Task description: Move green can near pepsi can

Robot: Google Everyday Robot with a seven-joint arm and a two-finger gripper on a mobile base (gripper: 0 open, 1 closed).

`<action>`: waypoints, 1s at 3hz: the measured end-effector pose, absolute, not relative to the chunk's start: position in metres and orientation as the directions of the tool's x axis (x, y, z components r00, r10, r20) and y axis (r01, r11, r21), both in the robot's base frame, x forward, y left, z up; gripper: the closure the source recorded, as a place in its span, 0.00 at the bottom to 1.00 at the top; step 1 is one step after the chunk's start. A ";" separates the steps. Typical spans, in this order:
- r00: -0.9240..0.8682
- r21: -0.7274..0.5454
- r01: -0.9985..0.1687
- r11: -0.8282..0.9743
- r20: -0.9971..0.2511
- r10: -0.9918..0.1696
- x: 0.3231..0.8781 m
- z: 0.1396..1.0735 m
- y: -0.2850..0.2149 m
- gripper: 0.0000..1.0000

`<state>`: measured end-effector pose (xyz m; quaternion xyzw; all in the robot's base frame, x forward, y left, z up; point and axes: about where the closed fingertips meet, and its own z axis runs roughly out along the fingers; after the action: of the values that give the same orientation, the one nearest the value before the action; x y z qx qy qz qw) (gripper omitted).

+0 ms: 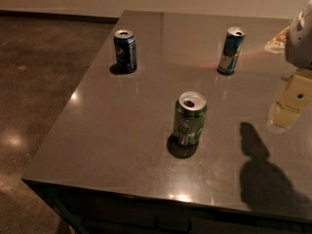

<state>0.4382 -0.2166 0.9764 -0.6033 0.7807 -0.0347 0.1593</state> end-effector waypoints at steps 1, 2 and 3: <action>-0.221 -0.246 -0.931 0.270 -0.207 -0.953 0.438 0.976 -0.217 0.00; -0.205 -0.211 -0.941 0.265 -0.270 -0.941 0.438 0.969 -0.204 0.00; -0.163 -0.152 -0.958 0.241 -0.401 -0.902 0.437 0.955 -0.174 0.00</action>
Offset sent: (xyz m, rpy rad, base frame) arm -0.0013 0.0247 -0.0131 0.1439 0.0556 0.0411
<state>0.4366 -0.1737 0.9553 -0.6122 0.7596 0.0681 0.2089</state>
